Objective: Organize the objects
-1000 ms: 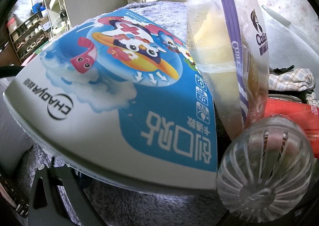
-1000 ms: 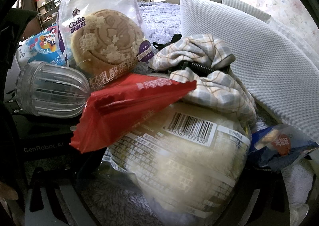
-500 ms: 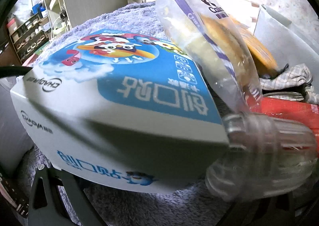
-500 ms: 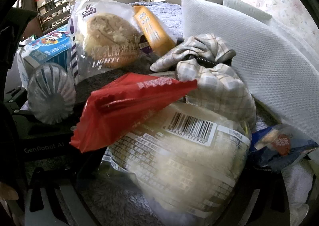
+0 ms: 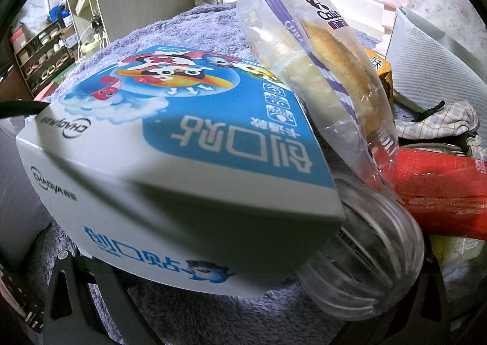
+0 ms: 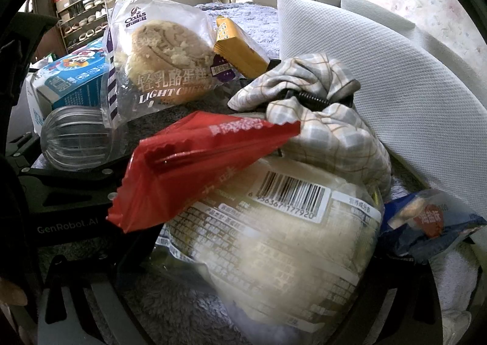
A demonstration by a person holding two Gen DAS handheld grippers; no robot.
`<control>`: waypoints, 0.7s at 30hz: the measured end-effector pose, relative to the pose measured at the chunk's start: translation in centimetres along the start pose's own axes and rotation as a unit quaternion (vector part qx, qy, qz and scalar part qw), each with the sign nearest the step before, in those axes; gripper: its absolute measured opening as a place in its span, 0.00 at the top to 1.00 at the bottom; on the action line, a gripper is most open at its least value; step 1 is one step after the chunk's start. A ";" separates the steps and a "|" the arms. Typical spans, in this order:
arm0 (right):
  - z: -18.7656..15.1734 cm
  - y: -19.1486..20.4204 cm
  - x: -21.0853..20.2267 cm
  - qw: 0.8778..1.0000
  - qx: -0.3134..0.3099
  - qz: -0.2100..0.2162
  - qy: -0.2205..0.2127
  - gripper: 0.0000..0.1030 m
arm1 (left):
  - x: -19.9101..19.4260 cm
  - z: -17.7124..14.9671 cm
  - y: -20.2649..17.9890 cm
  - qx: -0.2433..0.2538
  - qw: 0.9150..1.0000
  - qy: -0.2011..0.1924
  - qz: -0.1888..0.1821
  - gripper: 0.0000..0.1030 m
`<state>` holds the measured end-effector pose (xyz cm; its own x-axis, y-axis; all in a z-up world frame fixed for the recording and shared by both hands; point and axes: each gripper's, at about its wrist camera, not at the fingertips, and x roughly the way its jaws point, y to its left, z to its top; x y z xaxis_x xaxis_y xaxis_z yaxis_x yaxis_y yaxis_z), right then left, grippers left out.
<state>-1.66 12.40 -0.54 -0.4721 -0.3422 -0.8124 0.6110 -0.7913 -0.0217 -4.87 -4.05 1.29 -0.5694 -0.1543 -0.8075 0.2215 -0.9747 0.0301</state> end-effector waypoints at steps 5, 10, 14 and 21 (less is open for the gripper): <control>0.0 0.0 0.0 1.000 0.000 0.000 0.000 0.00 | 0.3 0.3 0.3 -0.001 1.000 0.000 -0.001 0.00; 0.0 0.1 0.0 1.000 0.000 0.000 0.000 0.00 | 0.4 0.4 0.4 -0.001 1.000 0.000 -0.002 0.00; -0.1 0.2 -0.1 1.000 0.000 0.000 0.000 0.00 | 0.4 0.5 0.5 -0.001 1.000 0.000 -0.002 0.00; -0.1 0.3 -0.1 1.000 0.000 0.000 0.000 0.00 | 0.4 0.4 0.4 -0.001 1.000 0.003 -0.006 0.00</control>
<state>-1.39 12.28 -0.57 -0.4728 -0.3418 -0.8122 0.6102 -0.7919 -0.0219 -5.37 -4.63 1.21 -0.5676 -0.1419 -0.8109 0.2163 -0.9761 0.0195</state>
